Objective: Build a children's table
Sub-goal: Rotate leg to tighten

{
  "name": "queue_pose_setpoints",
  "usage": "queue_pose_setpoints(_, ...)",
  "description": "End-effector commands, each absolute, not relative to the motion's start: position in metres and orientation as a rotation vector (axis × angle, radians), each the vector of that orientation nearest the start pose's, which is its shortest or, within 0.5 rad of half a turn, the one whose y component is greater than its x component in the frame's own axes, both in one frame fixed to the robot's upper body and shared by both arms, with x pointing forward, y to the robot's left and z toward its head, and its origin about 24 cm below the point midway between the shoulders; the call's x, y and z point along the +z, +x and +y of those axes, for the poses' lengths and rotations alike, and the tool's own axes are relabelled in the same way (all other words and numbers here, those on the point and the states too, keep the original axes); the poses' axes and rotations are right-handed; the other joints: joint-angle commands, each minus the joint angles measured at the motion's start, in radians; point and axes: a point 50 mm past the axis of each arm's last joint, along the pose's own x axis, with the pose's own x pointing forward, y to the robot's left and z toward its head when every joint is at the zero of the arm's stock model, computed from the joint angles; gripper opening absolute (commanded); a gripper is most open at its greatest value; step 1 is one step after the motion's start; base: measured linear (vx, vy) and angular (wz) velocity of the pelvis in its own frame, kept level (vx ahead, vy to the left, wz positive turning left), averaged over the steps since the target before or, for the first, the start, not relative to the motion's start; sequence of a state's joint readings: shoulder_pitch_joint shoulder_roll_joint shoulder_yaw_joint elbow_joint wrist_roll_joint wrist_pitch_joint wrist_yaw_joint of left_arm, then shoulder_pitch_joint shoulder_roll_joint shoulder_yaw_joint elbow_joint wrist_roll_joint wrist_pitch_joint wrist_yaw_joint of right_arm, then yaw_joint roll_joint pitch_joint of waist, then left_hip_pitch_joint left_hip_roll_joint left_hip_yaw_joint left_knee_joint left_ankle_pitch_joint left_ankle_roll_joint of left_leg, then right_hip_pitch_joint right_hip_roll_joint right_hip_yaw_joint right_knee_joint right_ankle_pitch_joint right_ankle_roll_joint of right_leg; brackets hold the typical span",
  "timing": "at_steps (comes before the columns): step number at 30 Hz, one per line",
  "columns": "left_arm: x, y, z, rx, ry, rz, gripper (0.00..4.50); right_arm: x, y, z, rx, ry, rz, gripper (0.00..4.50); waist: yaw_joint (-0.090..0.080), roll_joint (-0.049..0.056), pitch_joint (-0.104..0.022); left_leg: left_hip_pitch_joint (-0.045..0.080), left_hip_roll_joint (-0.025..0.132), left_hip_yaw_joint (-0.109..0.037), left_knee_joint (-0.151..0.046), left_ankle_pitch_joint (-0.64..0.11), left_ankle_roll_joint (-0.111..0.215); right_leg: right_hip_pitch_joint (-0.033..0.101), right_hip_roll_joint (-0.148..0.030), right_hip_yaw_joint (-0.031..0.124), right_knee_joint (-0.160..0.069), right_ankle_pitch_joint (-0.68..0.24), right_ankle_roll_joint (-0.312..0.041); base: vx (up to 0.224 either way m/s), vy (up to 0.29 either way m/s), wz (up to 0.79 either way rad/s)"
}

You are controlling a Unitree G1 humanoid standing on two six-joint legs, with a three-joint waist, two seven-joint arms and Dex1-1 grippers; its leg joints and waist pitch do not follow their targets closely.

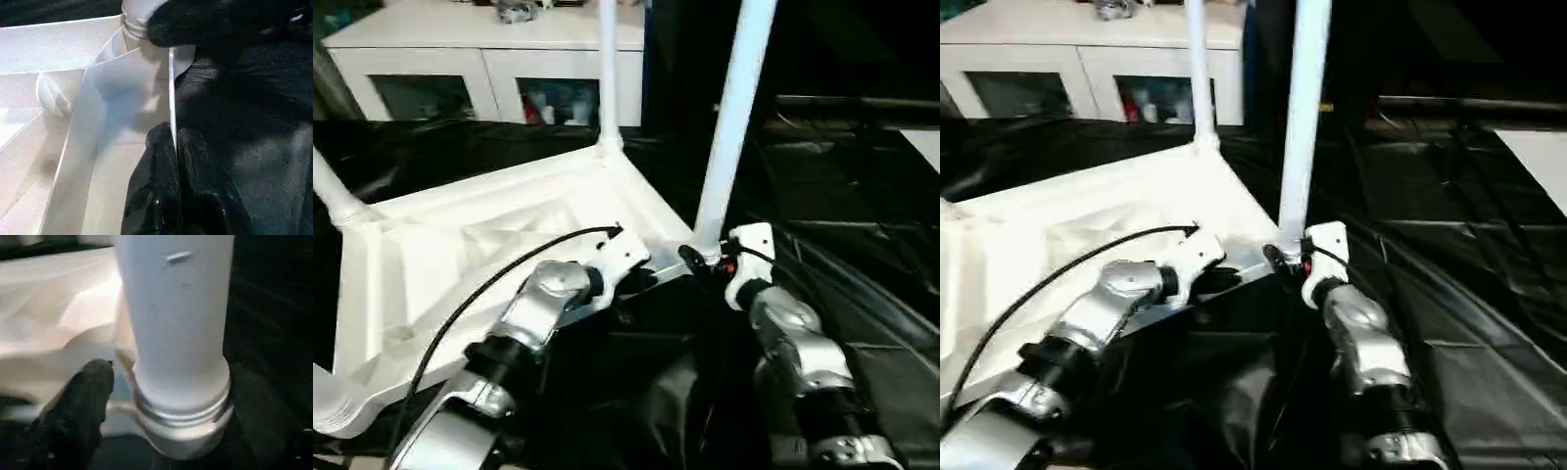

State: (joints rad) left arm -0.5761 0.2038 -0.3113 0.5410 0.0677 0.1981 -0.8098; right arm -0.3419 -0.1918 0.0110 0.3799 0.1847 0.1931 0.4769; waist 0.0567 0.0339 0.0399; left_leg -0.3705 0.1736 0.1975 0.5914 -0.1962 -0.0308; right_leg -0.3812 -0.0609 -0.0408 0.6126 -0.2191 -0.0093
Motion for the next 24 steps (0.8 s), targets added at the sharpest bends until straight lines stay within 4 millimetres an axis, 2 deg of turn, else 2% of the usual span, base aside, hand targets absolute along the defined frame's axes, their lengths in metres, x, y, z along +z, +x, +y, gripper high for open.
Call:
queue_pose_setpoints(1, 0.036, 0.314, 0.090, -1.118, 0.362, 0.383, 0.00, 0.046, 0.307, -0.147, 0.630, 0.010, 0.204, 4.20, 0.004, -0.017, -0.051, 0.004, 0.059, -0.030, -0.065, -0.103, 0.079, 0.042, -0.089, 0.047, -0.071, -0.053, -0.216, 0.000, 0.000, 0.00)
queue_pose_setpoints(5, 0.042, 0.306, 0.100, -1.211, 0.358, 0.350, 0.00, 0.049, 0.293, -0.165, 0.783, -0.091, 0.233, 4.20, 0.008, -0.017, -0.049, 0.008, 0.063, -0.031, -0.066, -0.139, 0.073, 0.041, -0.090, 0.046, -0.075, -0.102, -0.216, 0.000, 0.000, 0.00)
queue_pose_setpoints(7, 0.044, 0.303, 0.101, -1.248, 0.350, 0.341, 0.00, 0.049, 0.290, -0.168, 0.814, -0.117, 0.239, 4.20, 0.006, -0.014, -0.047, 0.008, 0.063, -0.030, -0.068, -0.138, 0.070, 0.036, -0.087, 0.047, -0.076, -0.099, -0.224, 0.000, 0.000, 0.00)
queue_pose_setpoints(8, 0.047, 0.298, 0.104, -1.294, 0.338, 0.336, 0.00, 0.049, 0.287, -0.170, 0.839, -0.136, 0.244, 4.20, 0.008, -0.014, -0.050, 0.011, 0.065, -0.031, -0.067, -0.139, 0.067, 0.038, -0.089, 0.047, -0.073, -0.088, -0.228, 0.000, 0.000, 0.00)
queue_pose_setpoints(9, 0.049, 0.294, 0.106, -1.340, 0.331, 0.335, 0.00, 0.050, 0.285, -0.172, 0.861, -0.145, 0.247, 4.20, 0.006, -0.015, -0.048, 0.008, 0.064, -0.031, -0.068, -0.132, 0.070, 0.037, -0.087, 0.047, -0.071, -0.076, -0.233, 0.000, 0.000, 0.00)
queue_pose_setpoints(11, 0.051, 0.289, 0.109, -1.386, 0.336, 0.341, 0.00, 0.050, 0.283, -0.172, 0.892, -0.148, 0.248, 4.20, 0.006, -0.015, -0.050, 0.009, 0.064, -0.029, -0.066, -0.133, 0.076, 0.037, -0.087, 0.047, -0.068, -0.064, -0.242, 0.000, 0.000, 0.00)
queue_pose_setpoints(12, 0.052, 0.288, 0.110, -1.389, 0.340, 0.341, 0.00, 0.050, 0.282, -0.171, 0.908, -0.149, 0.254, 4.20, 0.006, -0.010, -0.048, 0.010, 0.065, -0.030, -0.067, -0.134, 0.078, 0.035, -0.086, 0.047, -0.070, -0.065, -0.242, 0.000, 0.000, 0.00)
queue_pose_setpoints(15, 0.053, 0.287, 0.113, -1.398, 0.346, 0.347, 0.00, 0.047, 0.278, -0.167, 0.957, -0.166, 0.276, 4.20, 0.007, -0.010, -0.048, 0.014, 0.066, -0.028, -0.067, -0.141, 0.069, 0.032, -0.085, 0.047, -0.071, -0.076, -0.246, 0.000, 0.000, 0.00)
queue_pose_setpoints(16, 0.053, 0.287, 0.113, -1.397, 0.347, 0.347, 0.00, 0.046, 0.277, -0.166, 0.966, -0.179, 0.277, 4.20, 0.008, -0.011, -0.048, 0.014, 0.066, -0.028, -0.067, -0.140, 0.068, 0.032, -0.085, 0.047, -0.071, -0.073, -0.246, 0.000, 0.000, 0.00)
queue_pose_setpoints(17, 0.053, 0.286, 0.113, -1.397, 0.349, 0.346, 0.00, 0.046, 0.275, -0.165, 0.976, -0.193, 0.275, 4.20, 0.009, -0.017, -0.047, 0.013, 0.066, -0.027, -0.068, -0.139, 0.066, 0.034, -0.085, 0.047, -0.070, -0.070, -0.244, 0.000, 0.000, 0.00)
queue_pose_setpoints(21, 0.054, 0.285, 0.113, -1.398, 0.344, 0.328, 0.00, 0.049, 0.269, -0.169, 0.997, -0.213, 0.273, 4.20, 0.014, -0.017, -0.047, 0.011, 0.066, -0.029, -0.068, -0.135, 0.066, 0.036, -0.089, 0.047, -0.070, -0.078, -0.233, 0.000, 0.000, 0.00)
queue_pose_setpoints(24, 0.056, 0.281, 0.111, -1.422, 0.333, 0.303, 0.00, 0.054, 0.256, -0.181, 1.021, -0.234, 0.294, 4.20, 0.023, -0.021, -0.049, 0.011, 0.066, -0.029, -0.065, -0.117, 0.082, 0.039, -0.088, 0.048, -0.067, -0.054, -0.221, 0.000, 0.000, 0.00)
